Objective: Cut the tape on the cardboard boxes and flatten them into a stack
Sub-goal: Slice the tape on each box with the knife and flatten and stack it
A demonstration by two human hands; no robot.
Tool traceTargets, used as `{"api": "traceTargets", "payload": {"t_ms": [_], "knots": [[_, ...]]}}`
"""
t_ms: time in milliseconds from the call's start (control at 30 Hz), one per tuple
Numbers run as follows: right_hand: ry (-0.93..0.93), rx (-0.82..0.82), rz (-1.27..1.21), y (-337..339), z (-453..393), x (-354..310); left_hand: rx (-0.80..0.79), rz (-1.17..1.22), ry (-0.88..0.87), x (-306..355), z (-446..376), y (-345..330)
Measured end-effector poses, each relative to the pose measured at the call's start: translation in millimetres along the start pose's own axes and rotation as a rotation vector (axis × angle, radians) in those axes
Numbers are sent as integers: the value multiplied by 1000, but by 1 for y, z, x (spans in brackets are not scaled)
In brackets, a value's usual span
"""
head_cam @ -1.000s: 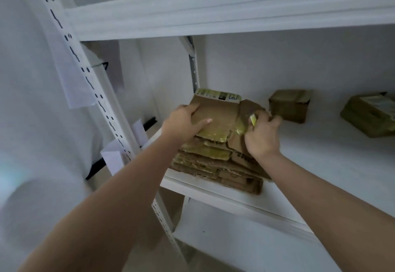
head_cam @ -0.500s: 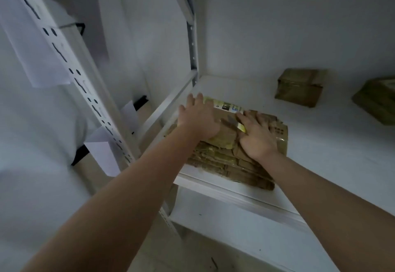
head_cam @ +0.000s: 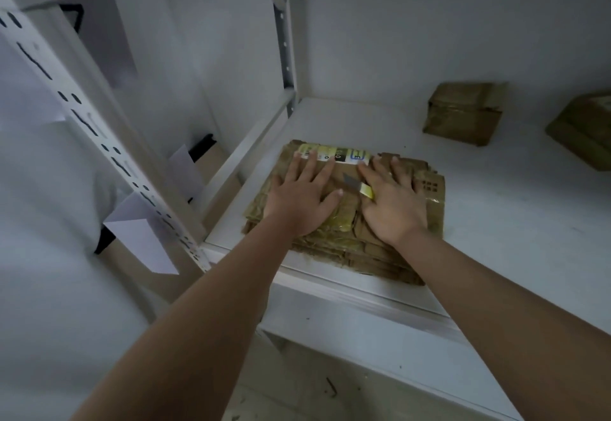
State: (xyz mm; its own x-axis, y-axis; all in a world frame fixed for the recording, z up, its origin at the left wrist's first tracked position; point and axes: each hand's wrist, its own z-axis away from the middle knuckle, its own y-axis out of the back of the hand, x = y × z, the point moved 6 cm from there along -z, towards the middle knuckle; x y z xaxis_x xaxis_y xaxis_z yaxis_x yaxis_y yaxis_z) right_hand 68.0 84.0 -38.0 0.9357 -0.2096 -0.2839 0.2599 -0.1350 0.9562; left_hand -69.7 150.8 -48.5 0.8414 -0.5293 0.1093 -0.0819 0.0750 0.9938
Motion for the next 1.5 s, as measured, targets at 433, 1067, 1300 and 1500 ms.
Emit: {"api": "traceTargets", "payload": {"t_ms": [433, 1067, 1300, 1500], "knots": [[-6, 108, -6, -6, 10, 0, 33, -55, 9, 2, 7, -12], [-437, 231, -728, 66, 47, 88, 96, -104, 56, 35, 17, 56], [-439, 223, -617, 66, 68, 104, 277, -43, -21, 57, 22, 93], [-438, 219, -527, 63, 82, 119, 219, 10, -89, 91, 28, 118]]}}
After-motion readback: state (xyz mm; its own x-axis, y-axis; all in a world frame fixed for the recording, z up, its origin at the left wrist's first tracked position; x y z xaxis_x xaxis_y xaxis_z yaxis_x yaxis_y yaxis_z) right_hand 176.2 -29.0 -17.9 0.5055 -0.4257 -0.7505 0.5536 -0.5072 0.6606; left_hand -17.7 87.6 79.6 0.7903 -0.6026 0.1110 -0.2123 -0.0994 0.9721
